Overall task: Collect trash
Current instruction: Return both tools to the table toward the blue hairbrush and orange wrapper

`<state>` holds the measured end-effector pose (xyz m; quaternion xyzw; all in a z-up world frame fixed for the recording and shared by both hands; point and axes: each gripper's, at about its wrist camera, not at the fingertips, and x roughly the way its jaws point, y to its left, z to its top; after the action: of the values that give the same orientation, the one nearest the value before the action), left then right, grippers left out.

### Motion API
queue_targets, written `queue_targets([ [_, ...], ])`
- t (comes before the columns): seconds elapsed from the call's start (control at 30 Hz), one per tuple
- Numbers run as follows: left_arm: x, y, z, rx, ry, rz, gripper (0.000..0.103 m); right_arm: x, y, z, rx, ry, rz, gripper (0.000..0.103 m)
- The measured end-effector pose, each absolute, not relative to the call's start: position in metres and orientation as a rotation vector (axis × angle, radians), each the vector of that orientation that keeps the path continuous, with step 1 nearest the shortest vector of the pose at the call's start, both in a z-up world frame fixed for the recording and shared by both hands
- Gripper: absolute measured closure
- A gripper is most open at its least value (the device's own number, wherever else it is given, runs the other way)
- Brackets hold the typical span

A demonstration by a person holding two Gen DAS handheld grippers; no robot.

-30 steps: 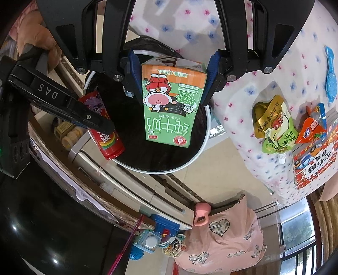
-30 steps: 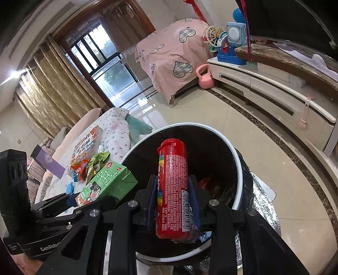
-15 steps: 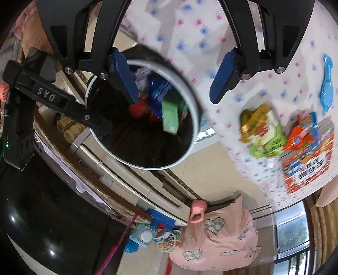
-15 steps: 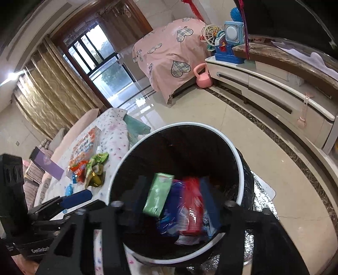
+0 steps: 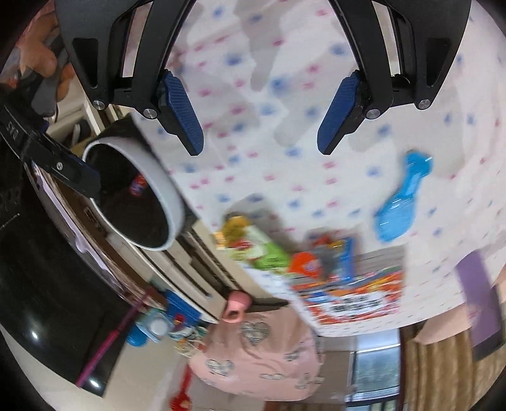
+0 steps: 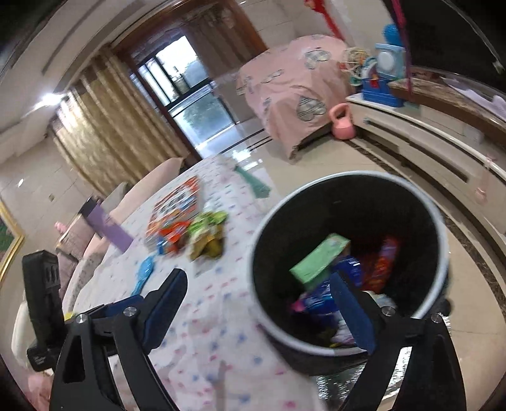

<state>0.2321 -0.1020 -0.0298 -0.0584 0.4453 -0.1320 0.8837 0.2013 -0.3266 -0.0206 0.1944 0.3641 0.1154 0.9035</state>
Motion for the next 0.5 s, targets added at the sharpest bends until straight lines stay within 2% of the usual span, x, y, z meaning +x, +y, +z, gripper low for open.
queue_targets([
  [0.5, 0.220, 0.002, -0.049, -0.218, 0.945, -0.121, 0.027, 0.217, -0.218, -0.028, 0.298, 0.801, 0.398, 0.009],
])
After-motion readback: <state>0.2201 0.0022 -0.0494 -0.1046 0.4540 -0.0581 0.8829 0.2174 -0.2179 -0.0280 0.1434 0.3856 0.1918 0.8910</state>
